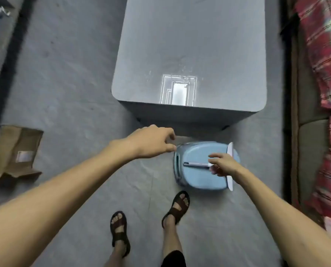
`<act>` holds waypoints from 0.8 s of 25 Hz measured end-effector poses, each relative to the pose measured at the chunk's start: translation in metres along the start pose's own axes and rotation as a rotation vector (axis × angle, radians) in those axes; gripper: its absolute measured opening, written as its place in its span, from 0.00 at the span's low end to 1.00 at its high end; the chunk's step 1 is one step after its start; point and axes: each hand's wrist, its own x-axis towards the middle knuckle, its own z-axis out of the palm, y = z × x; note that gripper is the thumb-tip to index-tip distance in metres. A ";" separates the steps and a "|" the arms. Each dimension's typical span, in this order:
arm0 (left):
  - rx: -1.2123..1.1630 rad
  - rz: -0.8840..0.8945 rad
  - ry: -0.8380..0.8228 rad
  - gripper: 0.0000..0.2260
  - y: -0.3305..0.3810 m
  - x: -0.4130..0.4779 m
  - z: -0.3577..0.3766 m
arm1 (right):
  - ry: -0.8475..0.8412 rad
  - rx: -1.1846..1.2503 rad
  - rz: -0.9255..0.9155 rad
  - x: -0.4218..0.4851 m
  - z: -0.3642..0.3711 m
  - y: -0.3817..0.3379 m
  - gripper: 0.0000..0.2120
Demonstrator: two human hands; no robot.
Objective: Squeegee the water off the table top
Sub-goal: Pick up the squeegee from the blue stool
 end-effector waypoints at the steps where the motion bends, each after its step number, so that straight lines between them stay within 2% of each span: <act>1: 0.000 -0.034 -0.030 0.17 -0.008 0.018 0.021 | 0.003 0.049 0.039 0.029 0.010 0.012 0.06; 2: -0.002 -0.049 -0.025 0.18 -0.018 0.035 0.040 | 0.036 0.110 0.087 0.055 0.018 0.022 0.05; 5: -0.024 -0.098 -0.130 0.18 -0.042 0.057 0.096 | 0.077 0.342 0.312 0.119 0.050 0.053 0.12; 7: -0.040 -0.108 -0.171 0.18 -0.055 0.068 0.115 | 0.130 0.532 0.410 0.150 0.065 0.062 0.11; 11: -0.045 -0.126 -0.190 0.17 -0.066 0.074 0.124 | 0.242 0.761 0.455 0.175 0.076 0.071 0.09; 15: -0.033 -0.106 -0.179 0.16 -0.060 0.070 0.101 | 0.293 0.907 0.440 0.148 0.064 0.055 0.13; 17: -0.023 -0.085 -0.172 0.16 -0.047 0.059 0.076 | 0.213 0.975 0.420 0.103 0.051 0.031 0.13; 20: -0.064 -0.052 -0.121 0.15 -0.023 0.030 0.026 | 0.068 0.910 0.346 0.021 0.034 -0.015 0.11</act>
